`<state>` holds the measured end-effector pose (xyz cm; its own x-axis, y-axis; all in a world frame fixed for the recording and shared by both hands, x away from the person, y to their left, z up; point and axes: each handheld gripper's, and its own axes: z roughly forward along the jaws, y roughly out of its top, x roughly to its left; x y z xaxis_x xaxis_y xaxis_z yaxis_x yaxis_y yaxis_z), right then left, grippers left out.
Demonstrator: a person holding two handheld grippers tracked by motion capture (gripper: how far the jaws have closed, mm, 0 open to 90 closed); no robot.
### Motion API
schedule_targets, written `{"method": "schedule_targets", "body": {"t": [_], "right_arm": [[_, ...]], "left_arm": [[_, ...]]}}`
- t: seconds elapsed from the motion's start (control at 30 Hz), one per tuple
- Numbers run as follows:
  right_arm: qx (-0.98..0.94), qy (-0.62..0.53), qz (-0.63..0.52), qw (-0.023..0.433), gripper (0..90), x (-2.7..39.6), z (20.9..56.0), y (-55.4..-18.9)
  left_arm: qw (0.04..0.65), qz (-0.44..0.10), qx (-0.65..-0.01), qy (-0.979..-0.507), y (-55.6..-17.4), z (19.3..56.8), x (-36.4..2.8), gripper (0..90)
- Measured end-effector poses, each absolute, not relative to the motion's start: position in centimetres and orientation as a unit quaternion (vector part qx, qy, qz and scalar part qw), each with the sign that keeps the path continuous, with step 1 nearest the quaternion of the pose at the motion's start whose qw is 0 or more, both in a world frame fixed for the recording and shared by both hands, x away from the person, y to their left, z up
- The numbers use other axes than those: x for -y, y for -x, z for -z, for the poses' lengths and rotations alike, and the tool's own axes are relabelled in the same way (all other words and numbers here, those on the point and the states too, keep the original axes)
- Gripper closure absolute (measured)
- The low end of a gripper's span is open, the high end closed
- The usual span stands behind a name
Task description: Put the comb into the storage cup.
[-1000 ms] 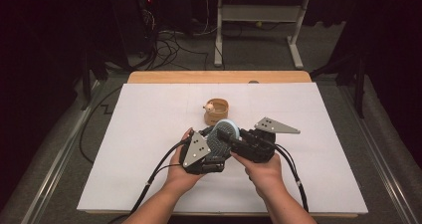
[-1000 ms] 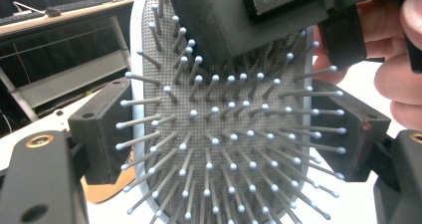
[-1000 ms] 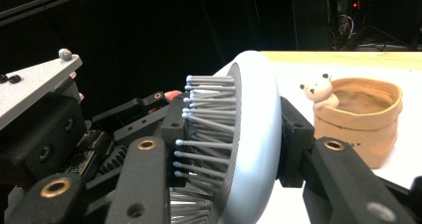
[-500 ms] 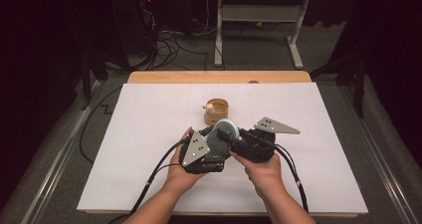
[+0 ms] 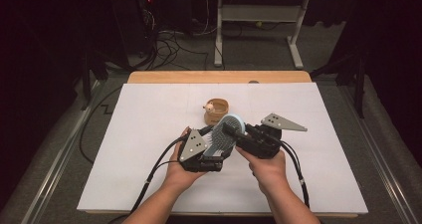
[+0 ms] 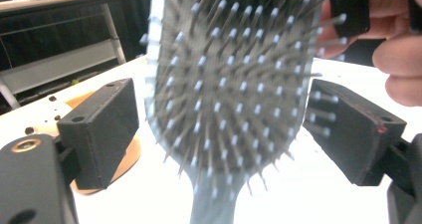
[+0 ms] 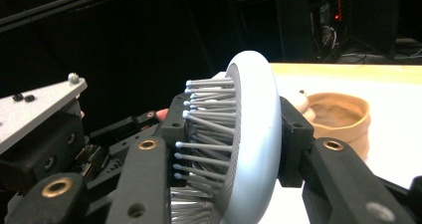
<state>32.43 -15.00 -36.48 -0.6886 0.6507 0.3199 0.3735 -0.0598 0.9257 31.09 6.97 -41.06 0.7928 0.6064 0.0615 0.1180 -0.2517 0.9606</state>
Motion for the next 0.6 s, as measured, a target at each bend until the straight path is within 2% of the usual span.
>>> {"method": "schedule_targets", "body": {"t": [0.6], "right_arm": [[-0.664, -0.387, -0.622, 0.147, 60.9, 16.9, 36.1, -32.5]], "left_arm": [[0.578, -0.204, -0.247, -0.75, -30.3, 41.6, -11.8, 9.0]]}}
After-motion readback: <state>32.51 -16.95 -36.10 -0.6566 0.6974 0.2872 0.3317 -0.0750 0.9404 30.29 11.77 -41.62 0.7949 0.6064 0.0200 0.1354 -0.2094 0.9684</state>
